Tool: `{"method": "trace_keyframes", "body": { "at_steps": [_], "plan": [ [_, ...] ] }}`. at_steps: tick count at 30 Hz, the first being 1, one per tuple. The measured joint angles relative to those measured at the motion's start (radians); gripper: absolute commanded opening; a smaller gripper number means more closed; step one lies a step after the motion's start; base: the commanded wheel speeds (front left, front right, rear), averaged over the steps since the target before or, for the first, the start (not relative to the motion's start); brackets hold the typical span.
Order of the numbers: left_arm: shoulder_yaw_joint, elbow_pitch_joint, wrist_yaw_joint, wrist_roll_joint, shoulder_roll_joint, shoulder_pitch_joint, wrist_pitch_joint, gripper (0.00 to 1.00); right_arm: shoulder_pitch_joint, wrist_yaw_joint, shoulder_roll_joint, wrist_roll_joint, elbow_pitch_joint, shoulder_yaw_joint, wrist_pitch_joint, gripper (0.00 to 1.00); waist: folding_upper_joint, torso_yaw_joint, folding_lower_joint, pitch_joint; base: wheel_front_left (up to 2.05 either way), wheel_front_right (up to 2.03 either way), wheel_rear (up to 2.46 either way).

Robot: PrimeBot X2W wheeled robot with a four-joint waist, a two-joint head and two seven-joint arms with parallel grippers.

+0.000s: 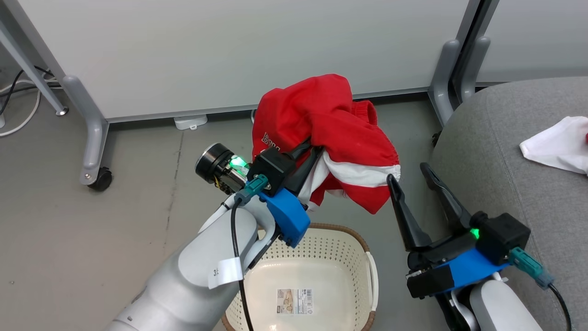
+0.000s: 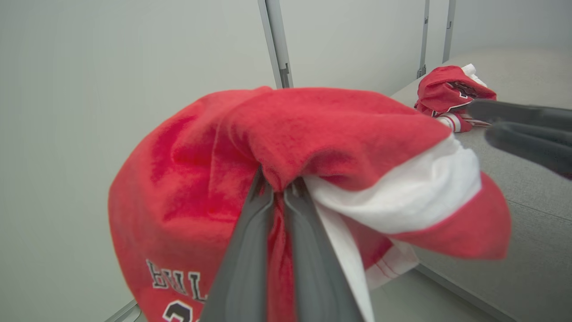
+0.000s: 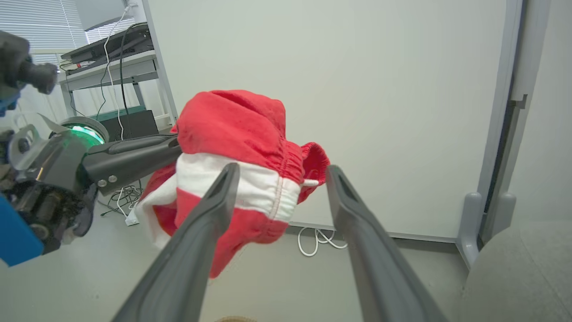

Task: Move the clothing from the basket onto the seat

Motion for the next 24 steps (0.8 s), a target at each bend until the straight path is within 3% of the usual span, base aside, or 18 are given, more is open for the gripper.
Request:
{"method": "trace_keyframes", "body": {
  "at_steps": [7,9,24],
  "plan": [
    [-0.004,-0.009,-0.004,0.010,-0.007,-0.002,0.000,0.00,-0.054,0.000,-0.023,0.043,0.067,0.063,0.000,1.00,0.0000,0.013,0.0000,0.015,0.00,0.00,0.00],
    [-0.008,-0.019,-0.007,0.018,-0.013,-0.005,0.000,0.00,-0.090,0.000,-0.027,0.101,0.127,0.102,0.000,1.00,0.0000,0.021,0.0000,0.023,0.00,0.00,0.00],
    [-0.013,-0.024,-0.008,0.026,-0.025,-0.008,0.000,0.00,-0.179,0.000,-0.024,0.206,0.217,0.202,0.000,1.00,0.0000,0.031,0.0000,0.038,0.00,0.00,0.00]
  ]
}}
